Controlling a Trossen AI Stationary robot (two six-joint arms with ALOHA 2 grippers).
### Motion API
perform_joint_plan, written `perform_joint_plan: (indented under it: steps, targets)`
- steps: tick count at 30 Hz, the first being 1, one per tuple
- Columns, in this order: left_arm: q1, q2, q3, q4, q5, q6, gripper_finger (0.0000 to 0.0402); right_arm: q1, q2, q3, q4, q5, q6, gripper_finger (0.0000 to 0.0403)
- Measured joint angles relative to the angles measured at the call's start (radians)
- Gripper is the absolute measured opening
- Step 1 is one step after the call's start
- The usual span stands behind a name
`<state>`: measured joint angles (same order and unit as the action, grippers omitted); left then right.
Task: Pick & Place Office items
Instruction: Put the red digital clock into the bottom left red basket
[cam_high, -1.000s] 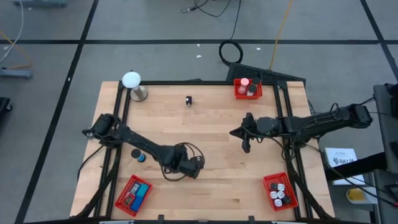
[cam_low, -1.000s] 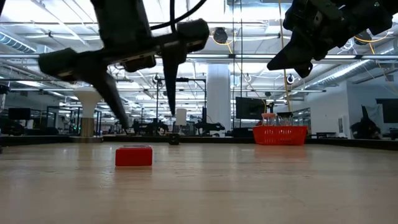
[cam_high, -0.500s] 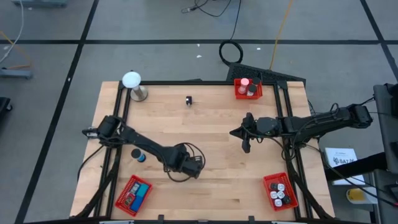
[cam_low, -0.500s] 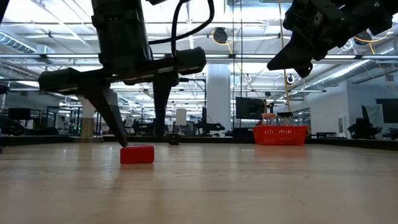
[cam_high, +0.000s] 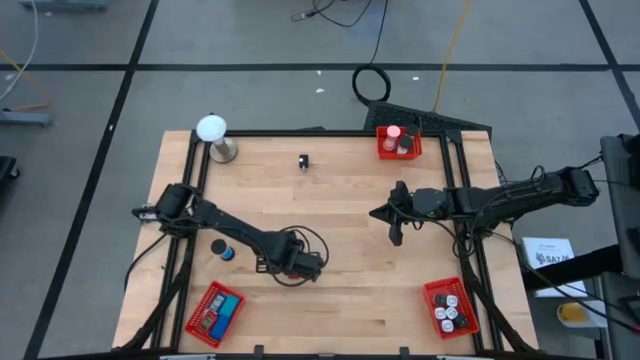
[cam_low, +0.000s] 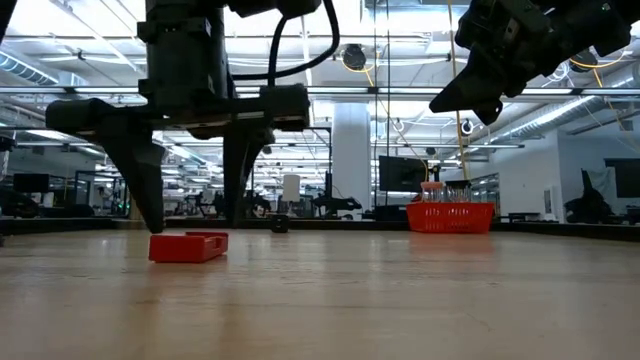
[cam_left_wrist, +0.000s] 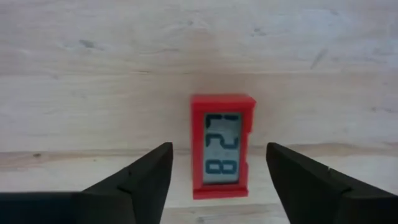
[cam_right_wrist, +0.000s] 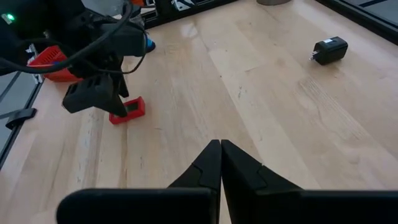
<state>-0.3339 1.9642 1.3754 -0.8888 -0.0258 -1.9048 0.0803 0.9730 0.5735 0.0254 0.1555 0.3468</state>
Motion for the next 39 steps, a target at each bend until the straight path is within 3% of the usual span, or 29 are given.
perform_joint_plan:
  steps: [6, 23, 32, 39]
  targets:
    - [0.0, 0.016, -0.002, 0.012, 0.01, 0.026, 0.0267, 0.0, 0.0, 0.0, 0.001, 0.0, -0.019, 0.0001]
    - [-0.002, 0.043, 0.0, 0.011, 0.031, 0.102, 0.0144, 0.0, 0.0, 0.0, 0.0, 0.0, -0.019, 0.0001]
    - [-0.07, -0.113, 0.0, -0.058, 0.009, 0.197, 0.0137, 0.0, 0.0, 0.0, 0.0, 0.0, -0.019, 0.0001]
    - [-0.268, -0.264, 0.0, -0.145, -0.003, 0.15, 0.0141, 0.0, 0.0, 0.0, 0.001, 0.0, -0.03, 0.0001]
